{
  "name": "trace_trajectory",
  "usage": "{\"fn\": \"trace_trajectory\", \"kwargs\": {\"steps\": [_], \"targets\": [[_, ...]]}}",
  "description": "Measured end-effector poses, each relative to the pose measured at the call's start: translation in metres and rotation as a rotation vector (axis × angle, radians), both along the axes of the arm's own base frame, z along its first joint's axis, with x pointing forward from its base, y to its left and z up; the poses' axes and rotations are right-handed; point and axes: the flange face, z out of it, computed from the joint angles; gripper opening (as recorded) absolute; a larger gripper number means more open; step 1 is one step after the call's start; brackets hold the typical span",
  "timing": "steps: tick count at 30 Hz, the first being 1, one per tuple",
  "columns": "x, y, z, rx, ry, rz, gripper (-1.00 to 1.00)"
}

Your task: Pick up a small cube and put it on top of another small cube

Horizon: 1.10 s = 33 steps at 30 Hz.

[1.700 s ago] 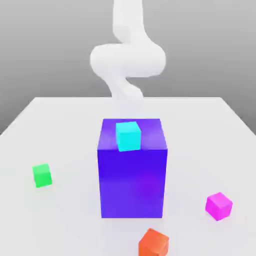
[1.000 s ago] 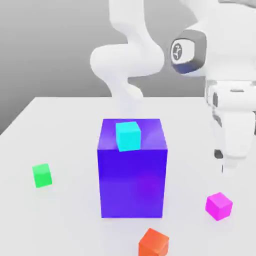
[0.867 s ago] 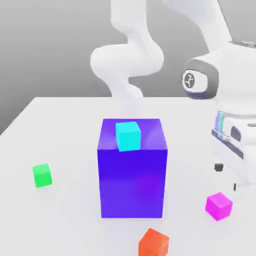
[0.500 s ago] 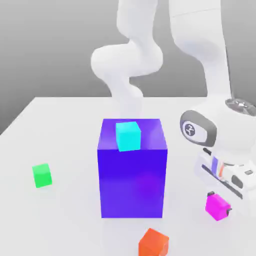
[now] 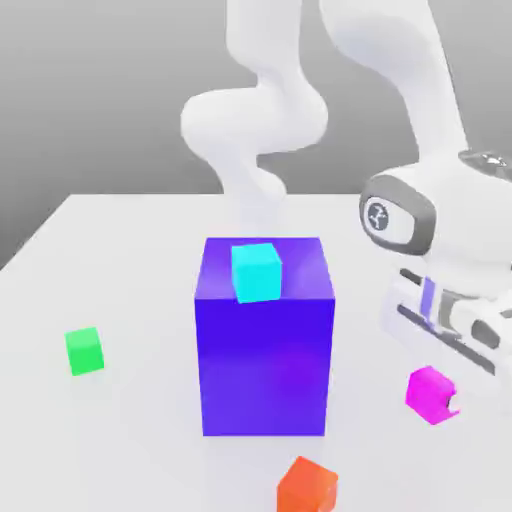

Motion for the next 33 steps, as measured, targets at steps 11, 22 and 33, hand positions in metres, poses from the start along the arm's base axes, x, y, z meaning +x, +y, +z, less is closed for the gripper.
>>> {"fn": "trace_trajectory", "kwargs": {"steps": [11,22,33], "targets": [[0.098,-0.175,0.055,-0.208,-0.083,-0.21,-1.0],[0.004,-0.362,0.039,-0.056,-0.043,-1.196,-1.0],[-0.131,-0.453,0.034,0.069,-0.076,-2.27,-1.0]]}}
